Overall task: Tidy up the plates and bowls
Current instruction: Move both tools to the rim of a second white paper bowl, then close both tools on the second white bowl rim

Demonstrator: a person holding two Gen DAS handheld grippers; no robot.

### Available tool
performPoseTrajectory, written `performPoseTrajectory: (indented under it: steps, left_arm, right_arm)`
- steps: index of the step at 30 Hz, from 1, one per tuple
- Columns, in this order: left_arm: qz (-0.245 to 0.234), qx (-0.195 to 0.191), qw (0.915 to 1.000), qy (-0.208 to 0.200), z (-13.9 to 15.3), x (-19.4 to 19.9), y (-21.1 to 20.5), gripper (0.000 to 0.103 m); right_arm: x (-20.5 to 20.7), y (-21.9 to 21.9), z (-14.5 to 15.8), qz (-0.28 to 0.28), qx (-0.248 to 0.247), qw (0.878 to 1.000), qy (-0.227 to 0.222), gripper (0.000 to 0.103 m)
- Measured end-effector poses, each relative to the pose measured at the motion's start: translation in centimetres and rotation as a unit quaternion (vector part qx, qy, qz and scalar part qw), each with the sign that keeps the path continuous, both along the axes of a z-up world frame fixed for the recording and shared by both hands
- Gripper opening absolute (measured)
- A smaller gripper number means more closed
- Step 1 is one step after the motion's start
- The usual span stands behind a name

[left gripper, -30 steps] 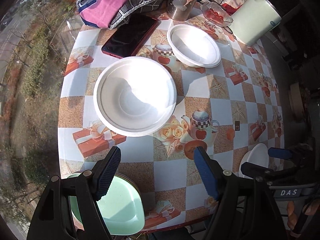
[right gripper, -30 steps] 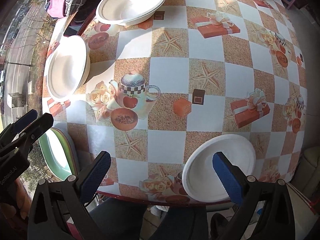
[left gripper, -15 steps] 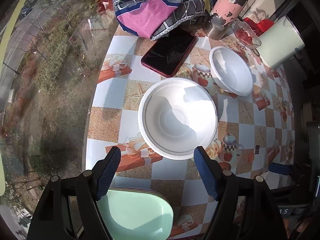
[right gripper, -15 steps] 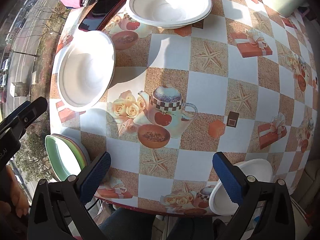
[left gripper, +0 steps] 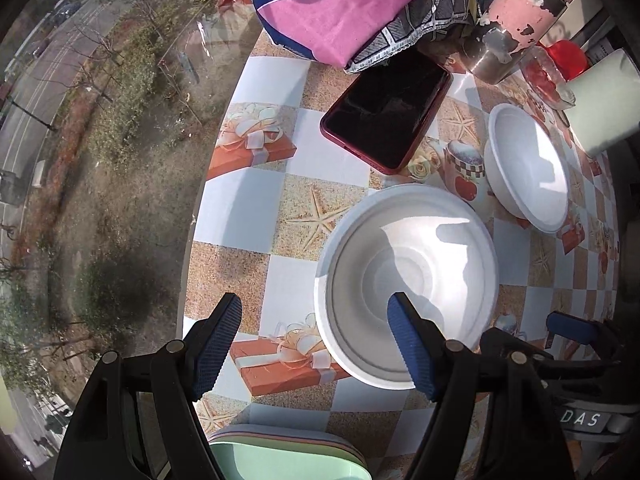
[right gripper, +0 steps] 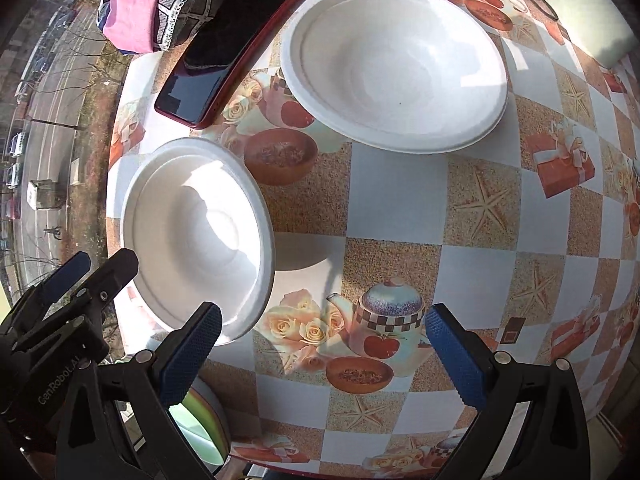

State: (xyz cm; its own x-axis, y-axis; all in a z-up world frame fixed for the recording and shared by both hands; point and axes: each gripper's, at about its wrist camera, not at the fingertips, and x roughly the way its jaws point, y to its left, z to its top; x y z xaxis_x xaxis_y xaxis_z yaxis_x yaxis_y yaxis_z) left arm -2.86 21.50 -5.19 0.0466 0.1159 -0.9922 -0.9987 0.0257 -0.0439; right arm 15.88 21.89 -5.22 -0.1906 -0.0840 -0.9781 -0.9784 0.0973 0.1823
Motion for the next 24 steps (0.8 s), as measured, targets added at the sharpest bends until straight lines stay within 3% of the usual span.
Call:
performPoseTrajectory:
  steps: [8,11,13,14,18,19,20,21,24]
  left_arm:
    - [0.007,-0.022,0.9995,0.021,-2.9,-0.7,0.8,0.078]
    - [0.007,-0.036,0.9992,0.013,-3.7,-1.2,1.0,0.075]
    - [0.003,-0.045,0.9989,0.009,-4.2,-1.2,1.0,0.062]
    - [0.002,-0.052,0.9986,0.008,-4.5,-1.2,1.0,0.055]
    - [-0.003,-0.055,0.9985,-0.003,-4.9,-0.7,0.6,0.043]
    - [-0.009,-0.055,0.9984,-0.008,-4.8,-0.4,0.5,0.032]
    - [-0.015,-0.059,0.9981,-0.011,-4.8,0.0,0.1,0.027]
    - [-0.021,-0.058,0.9981,-0.007,-4.7,0.5,0.0,0.027]
    - [-0.045,-0.059,0.9973,0.002,-4.5,2.1,-0.8,0.027]
  right_arm:
    - [-1.2,1.7,-2.2,-0.002,-0.004,1.0,0.012,0.102]
    - [-1.8,2.1,-2.7,0.003,-0.008,1.0,0.017,0.081]
    - [-2.4,1.8,-3.4,0.006,-0.013,1.0,0.021,0.054]
    - [-2.5,1.8,-3.6,0.008,-0.016,1.0,0.023,0.047]
    - [-3.2,1.5,-3.9,0.013,-0.014,0.999,0.048,0.029]
    - [-3.5,1.3,-3.9,0.017,-0.015,0.998,0.054,0.029]
    - [-3.5,1.1,-3.9,0.02,-0.015,0.998,0.056,0.027]
    - [-3.8,0.5,-4.1,0.022,-0.016,0.998,0.056,0.021]
    - [-3.0,-0.9,-4.2,0.018,-0.024,0.998,0.054,0.02]
